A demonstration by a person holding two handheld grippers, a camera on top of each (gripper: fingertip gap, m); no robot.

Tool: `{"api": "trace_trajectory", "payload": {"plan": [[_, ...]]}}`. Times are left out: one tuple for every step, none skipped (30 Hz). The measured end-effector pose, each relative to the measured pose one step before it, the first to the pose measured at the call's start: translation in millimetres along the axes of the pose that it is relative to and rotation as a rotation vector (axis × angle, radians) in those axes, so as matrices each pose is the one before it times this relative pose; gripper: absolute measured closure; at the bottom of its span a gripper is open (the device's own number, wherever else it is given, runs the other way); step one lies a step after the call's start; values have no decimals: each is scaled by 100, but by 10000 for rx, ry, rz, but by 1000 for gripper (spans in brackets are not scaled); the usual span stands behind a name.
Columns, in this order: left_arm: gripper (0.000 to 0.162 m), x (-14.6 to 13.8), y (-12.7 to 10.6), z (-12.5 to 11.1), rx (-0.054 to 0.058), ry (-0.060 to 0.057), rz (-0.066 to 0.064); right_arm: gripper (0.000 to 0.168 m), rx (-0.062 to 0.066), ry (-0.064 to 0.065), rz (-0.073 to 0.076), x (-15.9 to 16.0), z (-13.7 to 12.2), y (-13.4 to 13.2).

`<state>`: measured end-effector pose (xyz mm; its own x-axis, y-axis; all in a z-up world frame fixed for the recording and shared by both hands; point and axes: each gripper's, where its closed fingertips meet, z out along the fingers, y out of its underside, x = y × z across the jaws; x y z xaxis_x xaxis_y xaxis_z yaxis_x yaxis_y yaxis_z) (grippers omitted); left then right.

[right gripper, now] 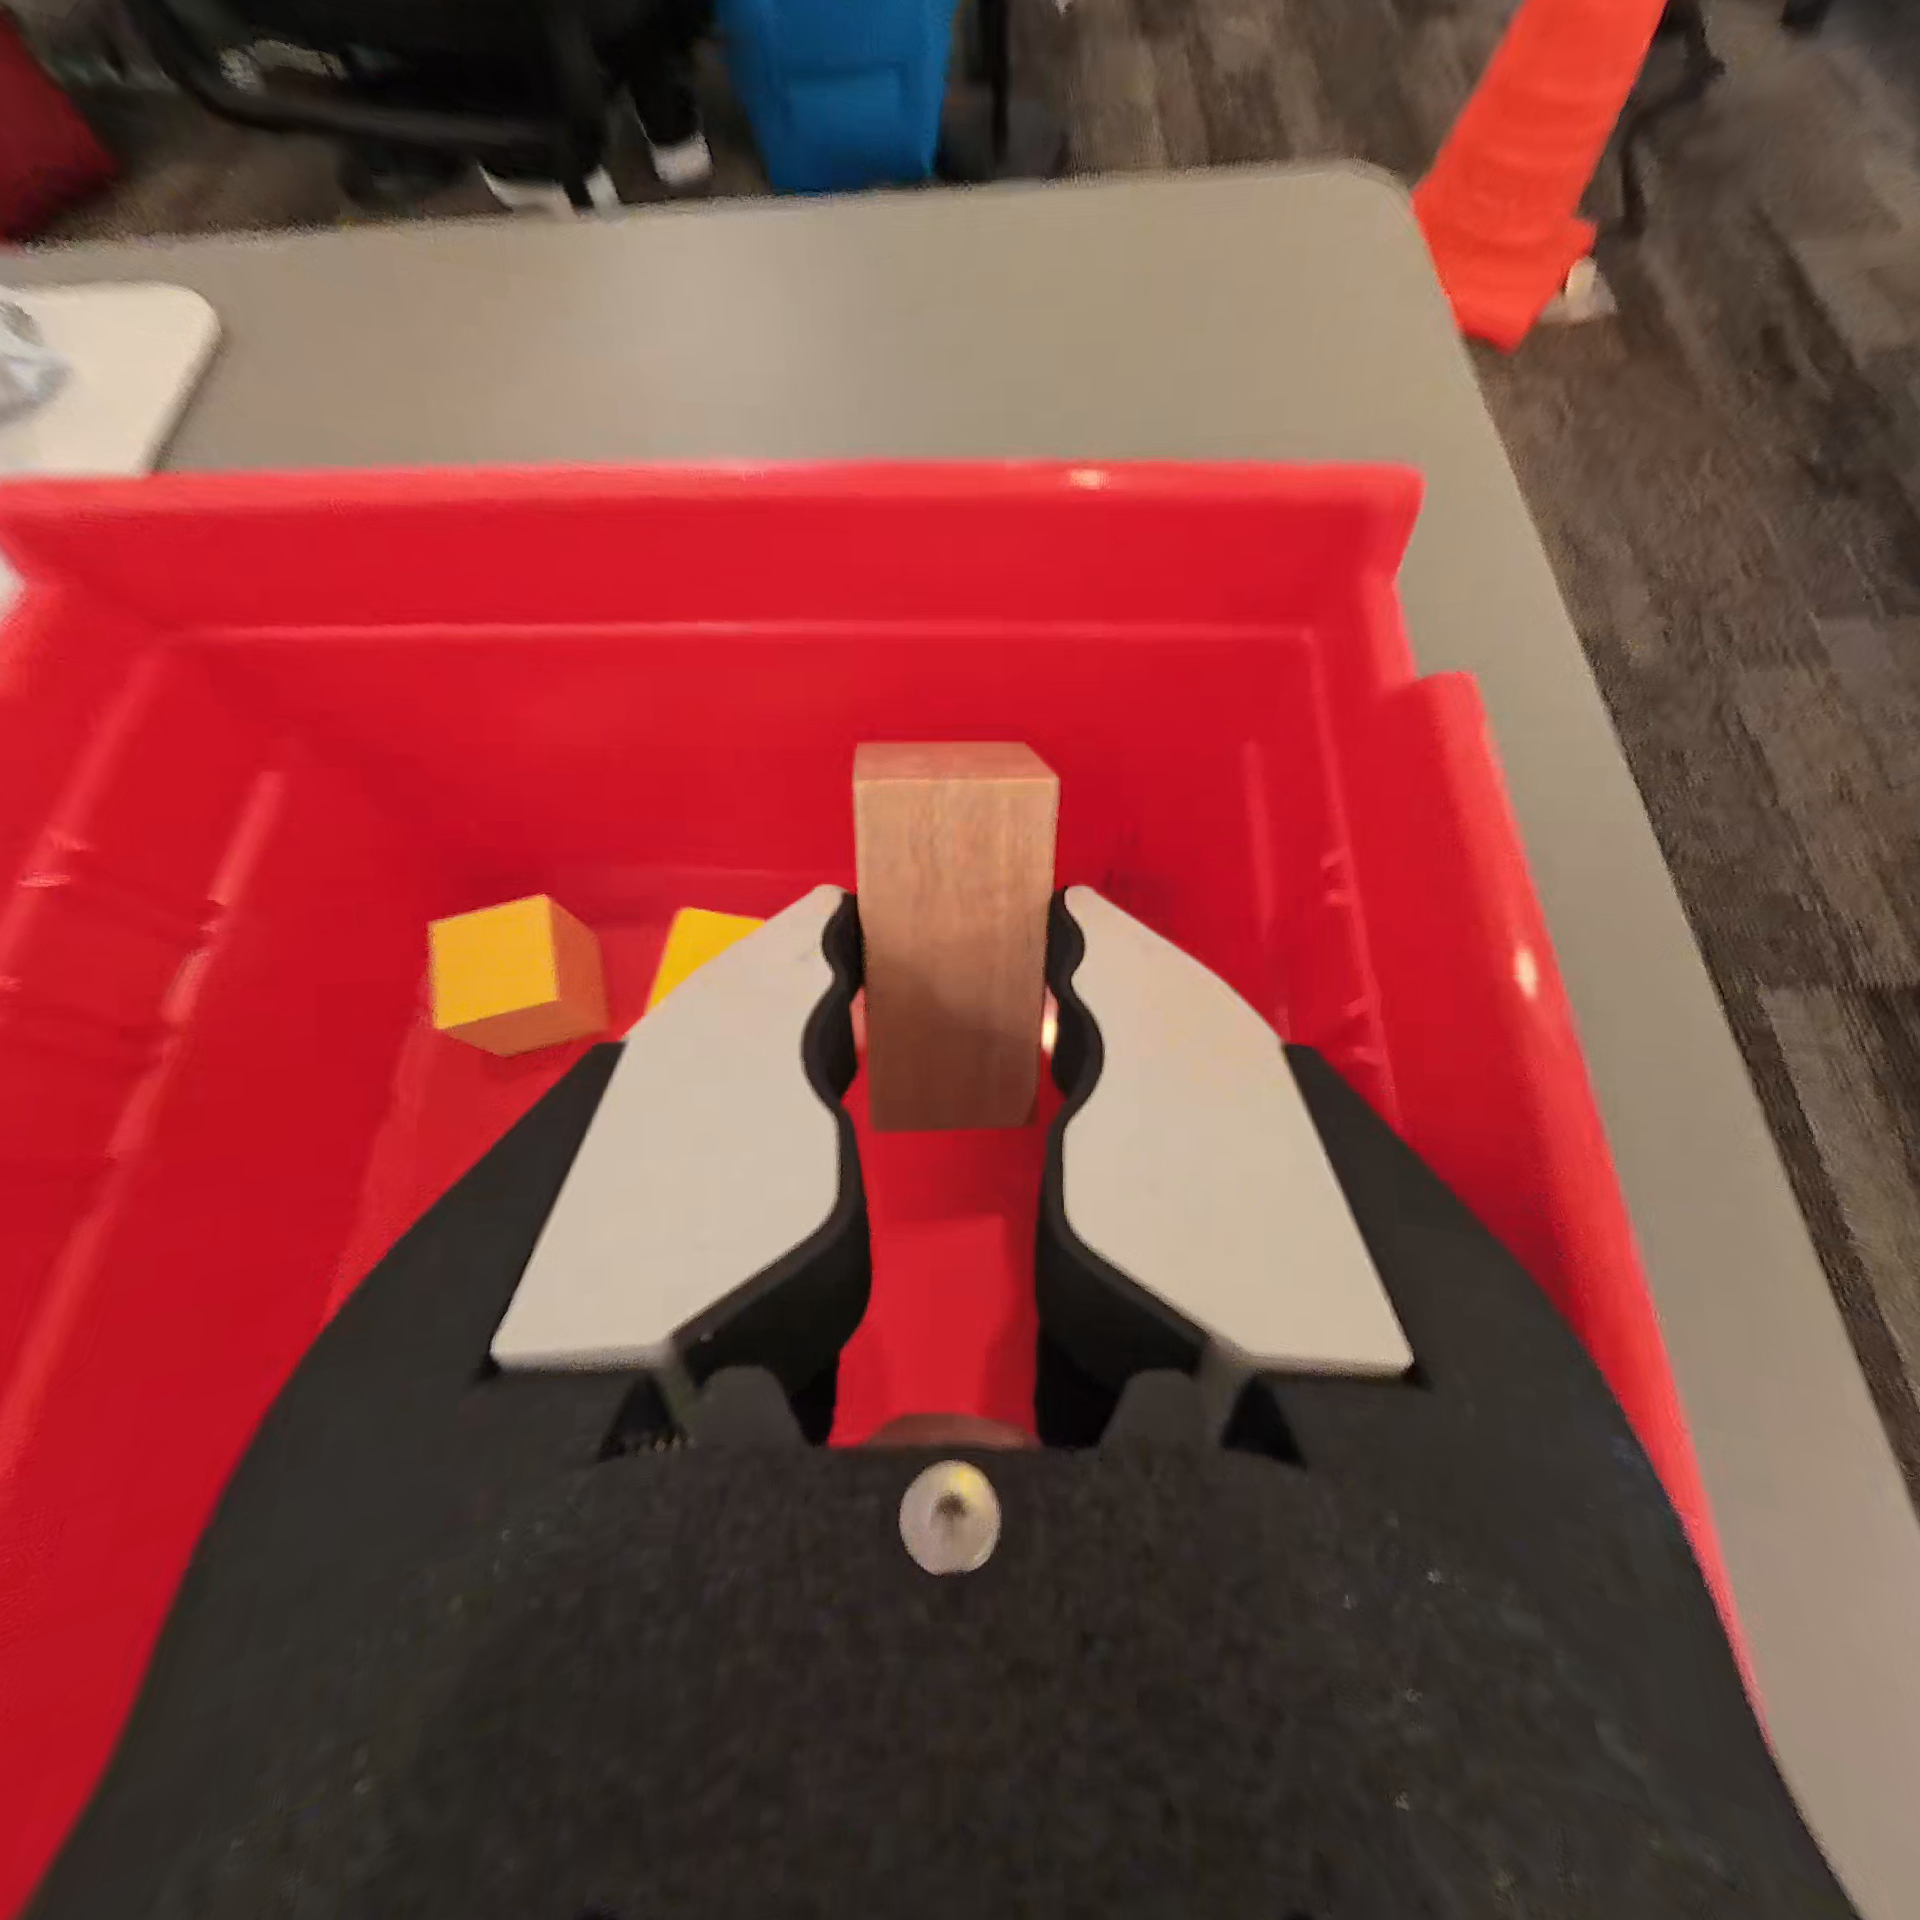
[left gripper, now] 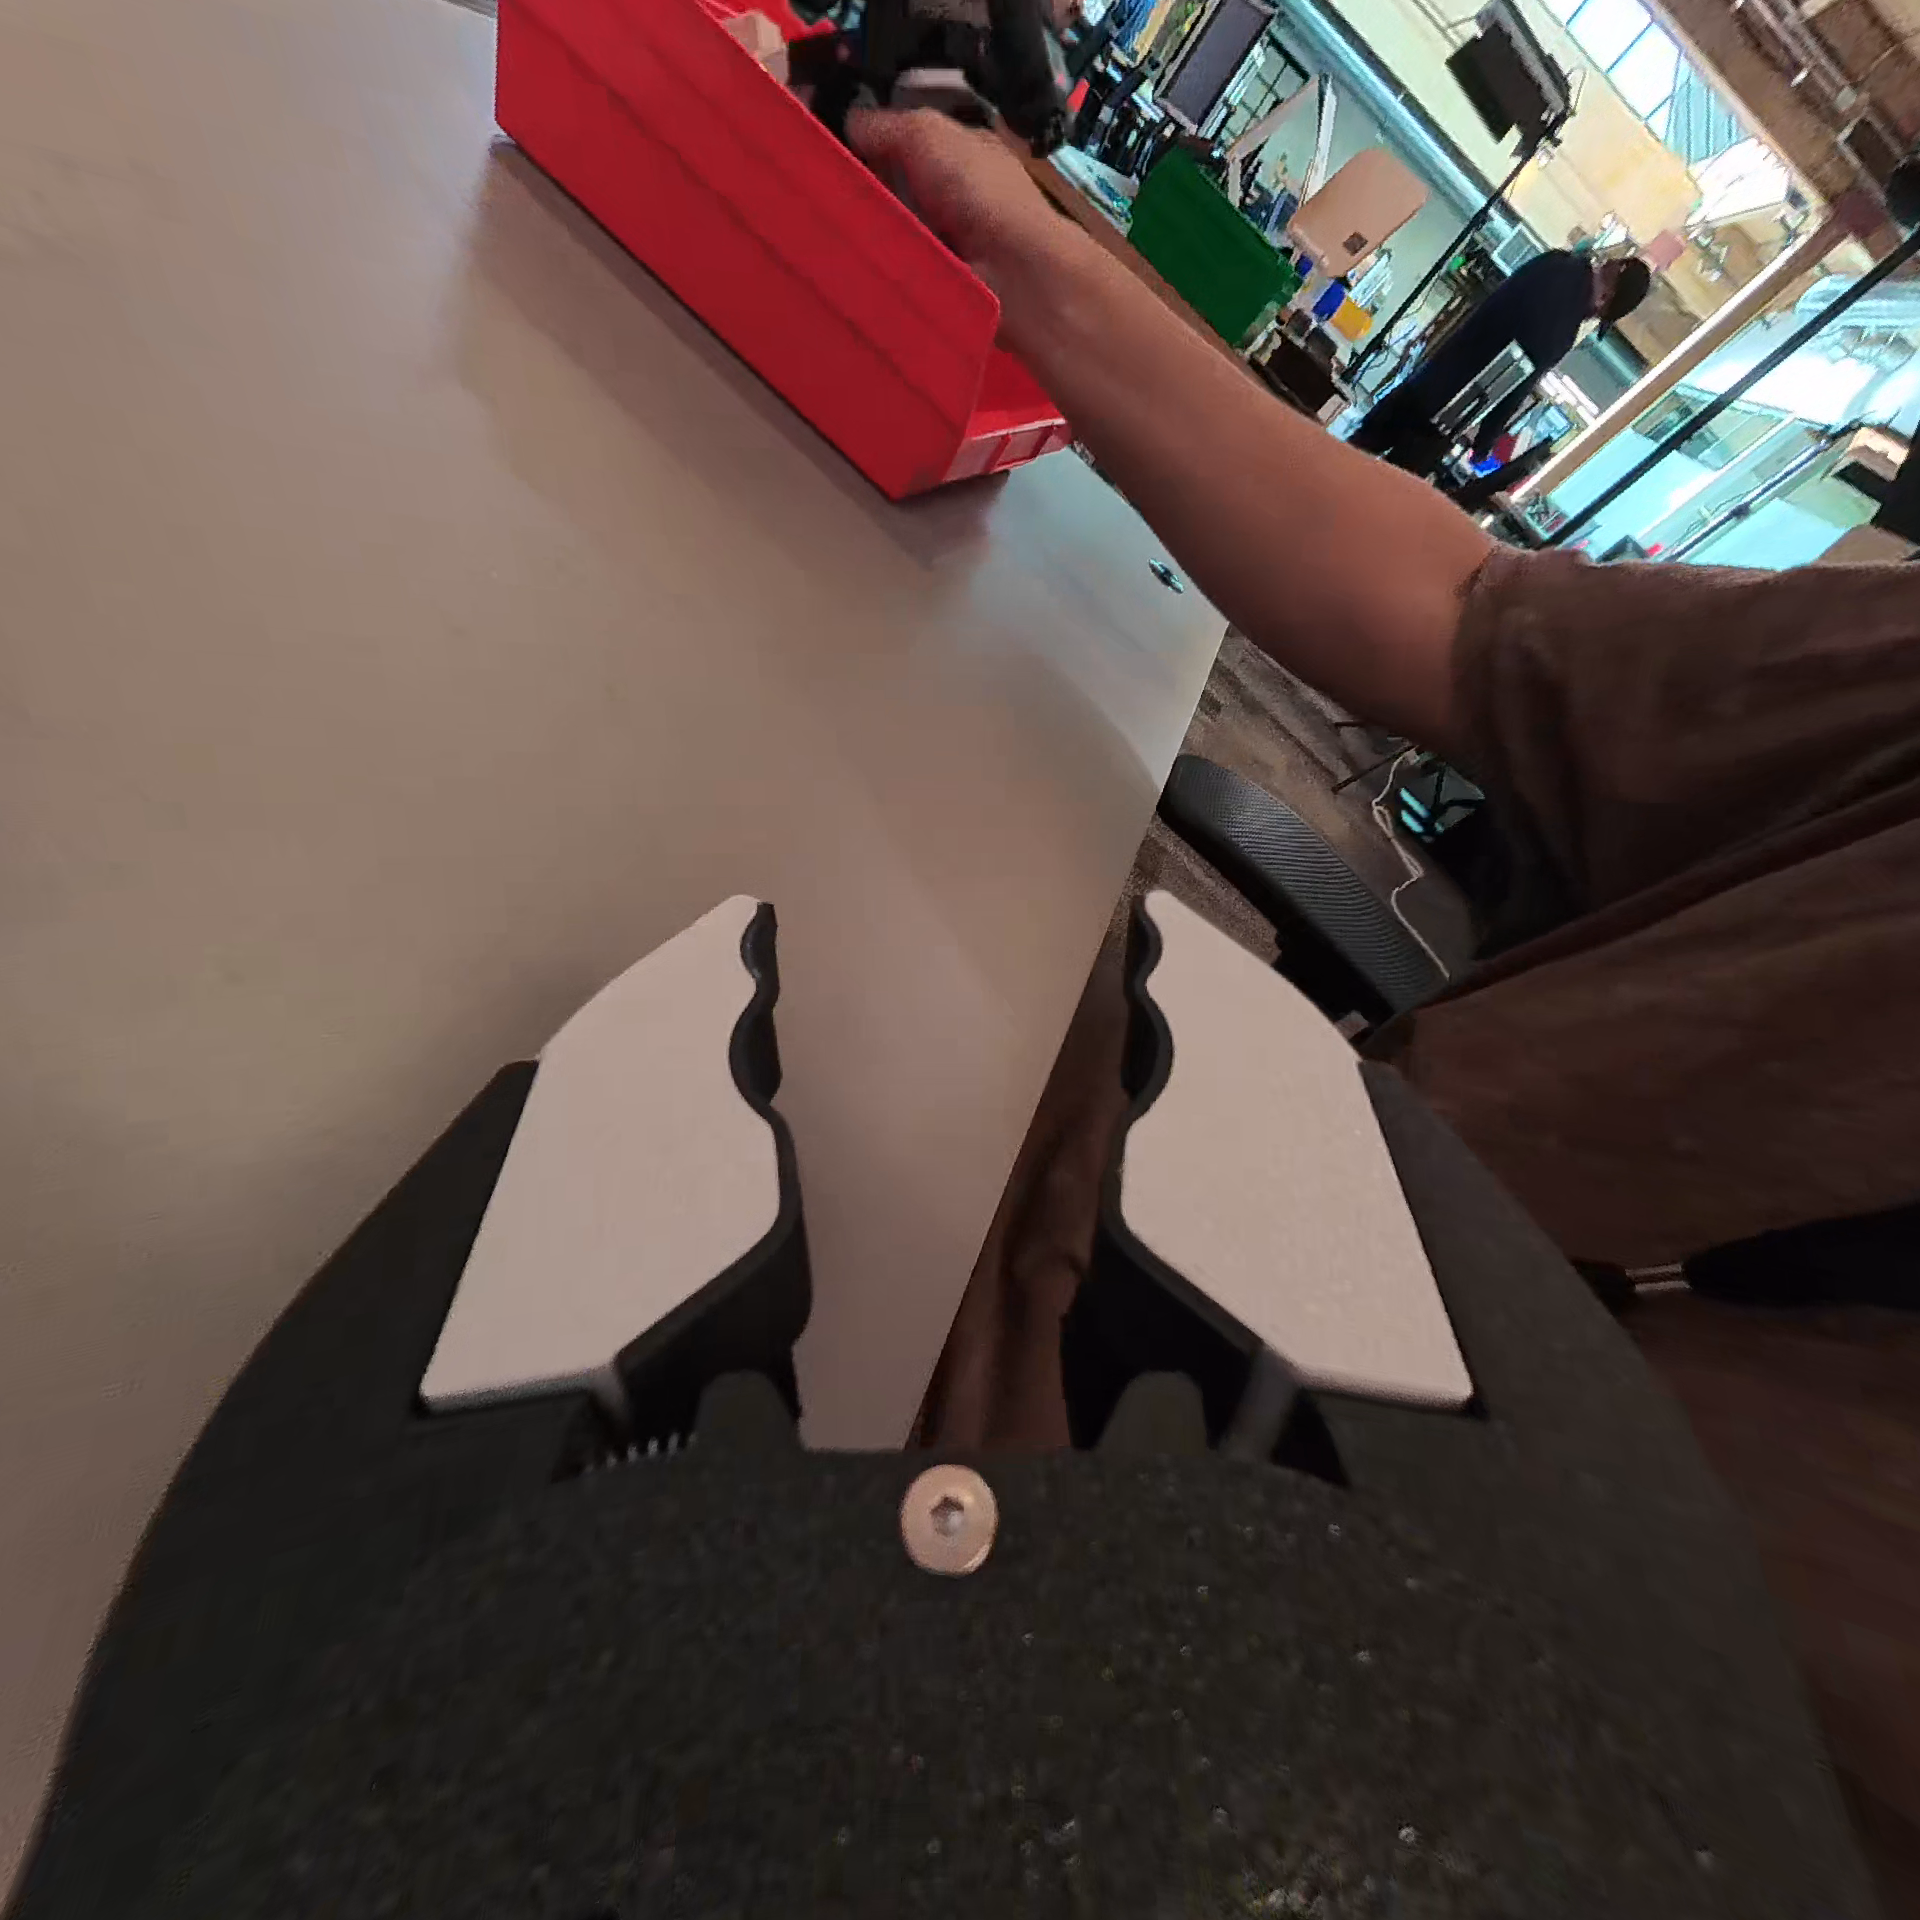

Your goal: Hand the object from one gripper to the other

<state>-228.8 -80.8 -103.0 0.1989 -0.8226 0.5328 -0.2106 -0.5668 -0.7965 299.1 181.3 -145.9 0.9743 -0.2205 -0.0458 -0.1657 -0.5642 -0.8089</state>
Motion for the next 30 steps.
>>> {"api": "trace_trajectory", "payload": {"plan": [[98,78,-41,-67,-37,-30,121,134,-433,202,-75,238,424,610],[98,3,-31,-55,-12,-69,112,134,-408,268,-175,217,291,450],[98,-69,33,-37,-37,-101,93,134,-453,253,-187,99,172,395],[98,-54,91,0,-64,-66,70,134,-536,170,-179,-54,157,478],[98,28,77,41,-67,-2,42,134,-627,179,-133,-17,177,606],[98,74,46,56,-48,24,13,134,-601,146,-54,-20,210,600],[98,89,9,52,-22,31,6,134,-541,105,-36,-8,243,583],[98,116,12,56,-24,39,14,134,-374,91,6,41,220,373],[98,111,15,43,-24,29,30,134,-67,26,19,36,21,-22],[98,86,35,24,-23,5,51,134,-127,11,57,28,10,26],[98,12,72,32,-56,-39,65,134,-71,43,-17,57,-9,-23],[97,-99,97,13,-72,-104,82,133,-1,220,-85,280,-43,-70],[97,-153,76,-13,-39,-139,104,127,85,310,-76,389,-246,-118],[97,-140,49,-38,-8,-124,98,123,296,171,-54,224,-661,-393],[97,-132,36,-65,-3,-96,59,120,529,66,-45,119,-1249,-685],[96,-142,12,-83,8,-86,32,119,796,6,-18,0,-1840,-1073],[96,-179,-50,-113,47,-111,38,120,985,-238,-41,-416,-2378,-1368],[96,-238,-116,-136,74,-145,57,120,1111,-417,-23,-838,-2797,-1575],[96,-321,-140,-144,80,-189,67,120,1276,-658,-45,-1498,-3084,-1861],[96,-347,-157,-144,81,-191,88,121,1302,-856,-76,-2260,-3099,-1891],[96,-307,-153,-159,74,-166,118,121,1172,-1029,-103,-3003,-2812,-1624],[96,-357,-138,-160,57,-207,146,121,883,-1137,-145,-3589,-2326,-1144],[96,-434,-100,-153,30,-268,158,121,555,-1129,-83,-3928,-1760,-441],[96,-442,-78,-152,21,-286,188,122,393,-1113,5,-4115,-1125,165],[96,-433,-100,-151,39,-276,227,122,270,-1146,56,-4211,-547,704],[96,-405,-80,-142,38,-256,238,122,241,-1032,191,-3960,7,1139],[96,-335,-15,-105,10,-195,238,122,137,-986,241,-3607,437,1590],[96,-323,28,-82,3,-183,188,122,30,-805,337,-3037,672,1871],[96,-334,98,-32,-20,-175,166,123,64,-643,223,-2428,697,1693],[95,-391,97,-15,-6,-199,199,125,20,-408,-76,-1721,623,1377]]}}
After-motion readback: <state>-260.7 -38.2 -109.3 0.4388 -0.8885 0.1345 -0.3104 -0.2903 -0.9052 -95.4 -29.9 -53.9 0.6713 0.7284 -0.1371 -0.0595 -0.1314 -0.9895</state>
